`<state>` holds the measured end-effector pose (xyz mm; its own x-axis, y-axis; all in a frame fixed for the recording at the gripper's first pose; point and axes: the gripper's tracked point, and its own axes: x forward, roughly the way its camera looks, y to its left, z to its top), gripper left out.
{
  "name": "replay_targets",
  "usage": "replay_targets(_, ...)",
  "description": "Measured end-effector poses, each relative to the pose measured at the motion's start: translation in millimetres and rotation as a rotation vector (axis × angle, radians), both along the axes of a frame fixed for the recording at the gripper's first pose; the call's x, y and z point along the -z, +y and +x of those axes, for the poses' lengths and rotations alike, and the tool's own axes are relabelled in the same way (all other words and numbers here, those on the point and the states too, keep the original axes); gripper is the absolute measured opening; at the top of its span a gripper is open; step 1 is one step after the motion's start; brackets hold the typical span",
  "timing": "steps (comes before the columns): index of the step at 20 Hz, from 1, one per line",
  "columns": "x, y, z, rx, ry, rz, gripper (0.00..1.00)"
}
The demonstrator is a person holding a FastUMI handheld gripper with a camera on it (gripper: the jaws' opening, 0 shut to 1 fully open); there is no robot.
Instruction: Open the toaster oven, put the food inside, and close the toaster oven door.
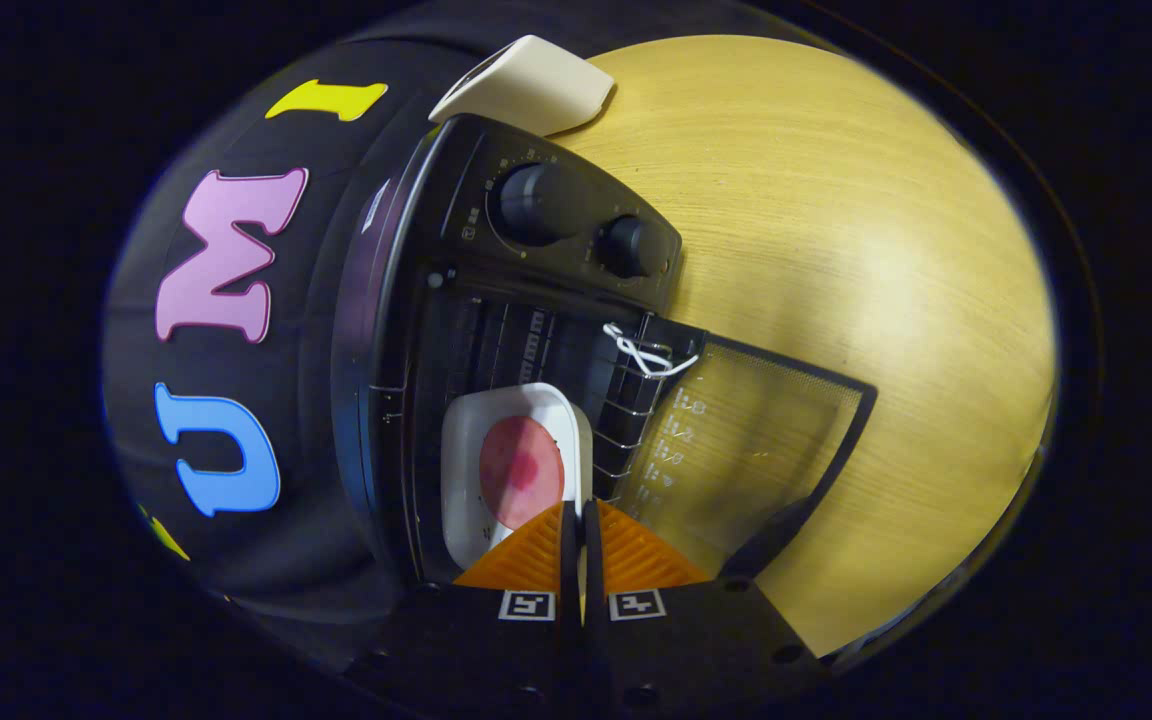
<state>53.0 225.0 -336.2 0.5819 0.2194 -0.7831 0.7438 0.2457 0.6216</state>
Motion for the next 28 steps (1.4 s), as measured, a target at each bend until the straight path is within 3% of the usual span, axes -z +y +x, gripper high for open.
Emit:
replay_targets(4, 10.1, 9.9, 11.7, 0.181, 0.042, 0.012, 0.05)
replay_targets(12, 20.4, 29.8, 32.9, 0.251, 0.025, 0.085, 0.07)
replay_targets(13, 23.7, 34.9, 35.2, 0.256, 0.019, 0.117, 0.09)
replay_targets(15, 19.8, 40.7, 32.4, 0.243, 0.005, 0.167, 0.28)
replay_targets(16, 18.6, 40.4, 33.4, 0.227, -0.009, 0.165, 0.44)
replay_targets(17, 14.9, 38.8, 32.9, 0.195, -0.024, 0.146, 0.49)
replay_targets(18, 11.9, 34.7, 26.5, 0.156, -0.023, 0.121, 0.64)
replay_targets(22, 14.7, 29.9, 4.7, 0.020, 0.013, 0.081, 0.98)
replay_targets(24, 7.2, 31.9, -6.6, -0.084, 0.002, 0.085, 0.98)
replay_targets(28, -11.3, 17.6, -25.3, -0.265, -0.074, -0.025, 0.99)
